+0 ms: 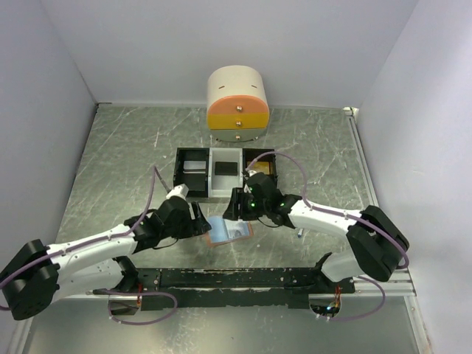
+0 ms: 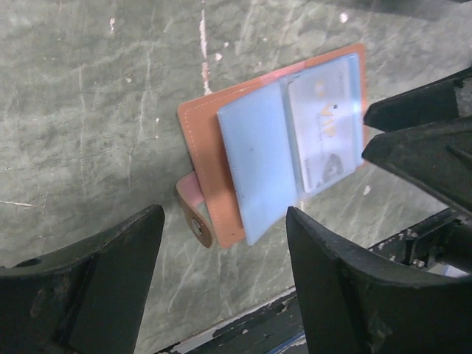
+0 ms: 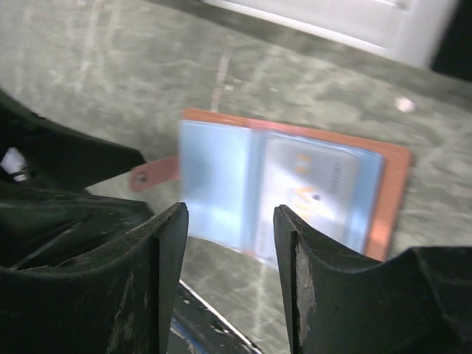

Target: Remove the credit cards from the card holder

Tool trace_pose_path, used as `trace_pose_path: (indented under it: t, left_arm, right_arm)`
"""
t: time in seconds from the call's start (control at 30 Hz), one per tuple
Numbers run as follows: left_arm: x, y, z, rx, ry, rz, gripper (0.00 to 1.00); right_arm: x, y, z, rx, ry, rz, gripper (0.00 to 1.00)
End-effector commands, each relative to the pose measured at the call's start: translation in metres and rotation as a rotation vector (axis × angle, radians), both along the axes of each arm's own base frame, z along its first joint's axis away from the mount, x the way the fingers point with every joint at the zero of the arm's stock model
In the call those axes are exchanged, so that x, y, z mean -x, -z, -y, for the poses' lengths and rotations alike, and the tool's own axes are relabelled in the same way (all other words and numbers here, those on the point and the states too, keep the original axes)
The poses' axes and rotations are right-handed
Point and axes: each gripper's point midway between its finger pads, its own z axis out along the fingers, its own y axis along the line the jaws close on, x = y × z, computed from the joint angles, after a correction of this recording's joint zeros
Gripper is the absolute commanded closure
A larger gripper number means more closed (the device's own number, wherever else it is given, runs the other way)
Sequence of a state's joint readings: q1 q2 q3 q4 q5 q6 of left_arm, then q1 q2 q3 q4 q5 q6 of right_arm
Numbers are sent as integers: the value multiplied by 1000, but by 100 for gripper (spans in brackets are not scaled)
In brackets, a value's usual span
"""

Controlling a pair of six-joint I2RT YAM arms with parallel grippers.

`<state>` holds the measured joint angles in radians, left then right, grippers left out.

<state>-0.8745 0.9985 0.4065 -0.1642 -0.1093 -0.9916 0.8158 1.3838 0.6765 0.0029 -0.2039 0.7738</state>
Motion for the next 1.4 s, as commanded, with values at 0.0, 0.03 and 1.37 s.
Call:
trace_pose_path:
  t: [0.0,0.03,1.37]
  left_arm:
    - [-2,1,8,-21,37,2,20]
    - [-3,1,10,-28,39,2,20]
    - [3,38,16,-195,86,-78,61]
  right_arm:
    - [-1,34,31,130,75,-47,49]
    - [-1,35,33,130,77,-47,49]
    - [9,25,17,4,7,-93,58]
